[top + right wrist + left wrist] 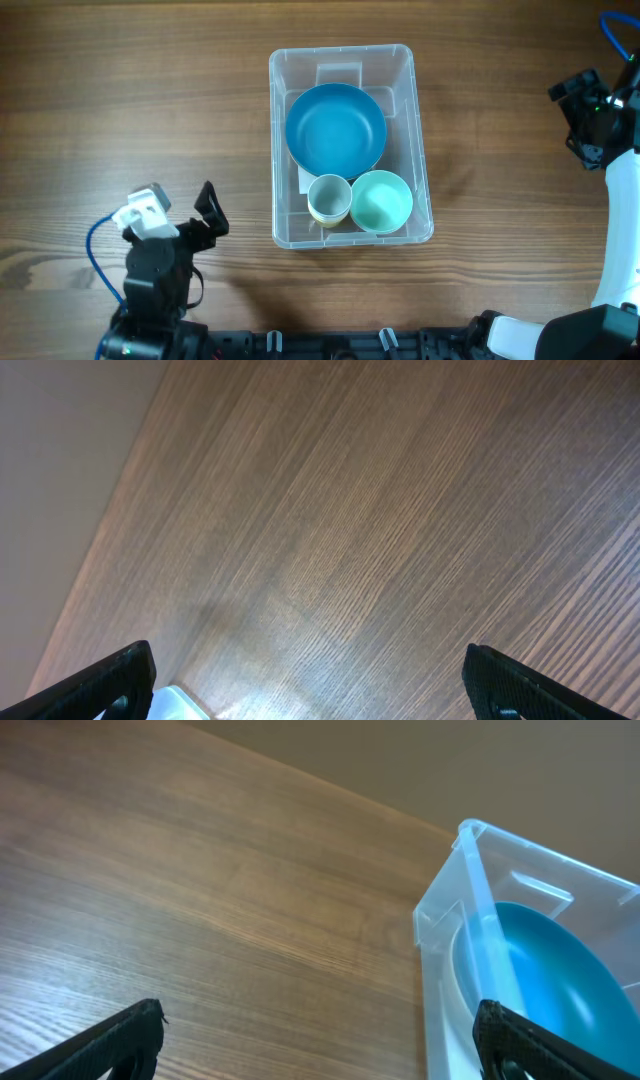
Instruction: Pack container
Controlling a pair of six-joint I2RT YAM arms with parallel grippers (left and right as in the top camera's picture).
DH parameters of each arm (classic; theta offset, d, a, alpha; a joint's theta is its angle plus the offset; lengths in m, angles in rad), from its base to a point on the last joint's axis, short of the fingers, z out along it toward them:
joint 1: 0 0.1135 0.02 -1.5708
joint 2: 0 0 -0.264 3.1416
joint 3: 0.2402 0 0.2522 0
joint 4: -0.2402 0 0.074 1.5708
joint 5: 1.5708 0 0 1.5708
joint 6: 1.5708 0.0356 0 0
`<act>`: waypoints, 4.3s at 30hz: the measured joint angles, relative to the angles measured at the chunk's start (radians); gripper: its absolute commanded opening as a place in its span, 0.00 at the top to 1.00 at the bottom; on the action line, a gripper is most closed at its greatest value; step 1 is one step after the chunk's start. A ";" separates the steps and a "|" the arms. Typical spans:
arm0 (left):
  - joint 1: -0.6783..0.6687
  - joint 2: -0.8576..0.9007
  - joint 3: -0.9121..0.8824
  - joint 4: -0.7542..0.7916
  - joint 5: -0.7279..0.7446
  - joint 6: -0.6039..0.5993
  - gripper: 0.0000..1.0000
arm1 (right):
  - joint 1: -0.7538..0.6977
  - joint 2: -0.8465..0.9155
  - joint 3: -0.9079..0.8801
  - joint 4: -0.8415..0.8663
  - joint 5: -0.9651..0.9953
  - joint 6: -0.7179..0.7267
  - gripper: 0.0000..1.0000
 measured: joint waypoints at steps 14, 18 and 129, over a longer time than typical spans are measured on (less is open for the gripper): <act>0.090 -0.280 -0.206 -0.033 0.008 -0.004 0.00 | 0.000 0.000 0.000 -0.001 0.000 0.000 0.00; 0.090 -0.282 -0.222 -0.038 0.008 -0.004 0.00 | 0.000 0.000 0.000 -0.001 0.000 0.000 0.00; 0.090 -0.288 -0.224 -0.038 0.011 -0.004 0.00 | 0.293 -1.416 -1.220 0.460 -0.143 -0.708 0.00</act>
